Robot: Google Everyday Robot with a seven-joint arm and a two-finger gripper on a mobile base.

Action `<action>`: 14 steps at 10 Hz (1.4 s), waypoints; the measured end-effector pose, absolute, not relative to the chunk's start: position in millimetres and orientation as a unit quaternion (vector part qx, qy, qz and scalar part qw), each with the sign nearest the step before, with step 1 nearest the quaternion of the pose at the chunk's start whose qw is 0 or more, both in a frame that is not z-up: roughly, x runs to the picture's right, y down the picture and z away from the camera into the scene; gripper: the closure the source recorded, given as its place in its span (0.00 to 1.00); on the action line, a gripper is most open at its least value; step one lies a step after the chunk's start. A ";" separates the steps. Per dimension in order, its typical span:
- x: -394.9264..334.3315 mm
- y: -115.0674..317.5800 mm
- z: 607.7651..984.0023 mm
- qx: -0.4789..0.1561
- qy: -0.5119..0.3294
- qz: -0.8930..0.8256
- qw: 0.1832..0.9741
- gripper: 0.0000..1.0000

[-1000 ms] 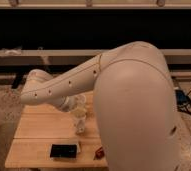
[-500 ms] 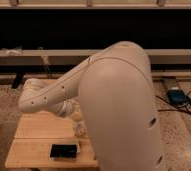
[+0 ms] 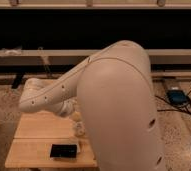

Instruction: Stand the bottle upright

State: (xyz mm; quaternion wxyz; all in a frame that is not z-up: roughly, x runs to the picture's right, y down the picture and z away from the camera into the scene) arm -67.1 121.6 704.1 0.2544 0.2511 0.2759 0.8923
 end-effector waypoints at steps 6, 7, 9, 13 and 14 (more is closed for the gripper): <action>-107.5 83.1 676.7 0.256 0.214 0.898 0.286 0.20; -109.2 82.6 676.4 0.257 0.213 0.897 0.289 0.20; -110.5 83.6 677.5 0.257 0.212 0.897 0.292 0.20; -111.0 83.2 677.1 0.258 0.211 0.895 0.295 0.20; -111.2 82.3 676.9 0.258 0.212 0.895 0.296 0.20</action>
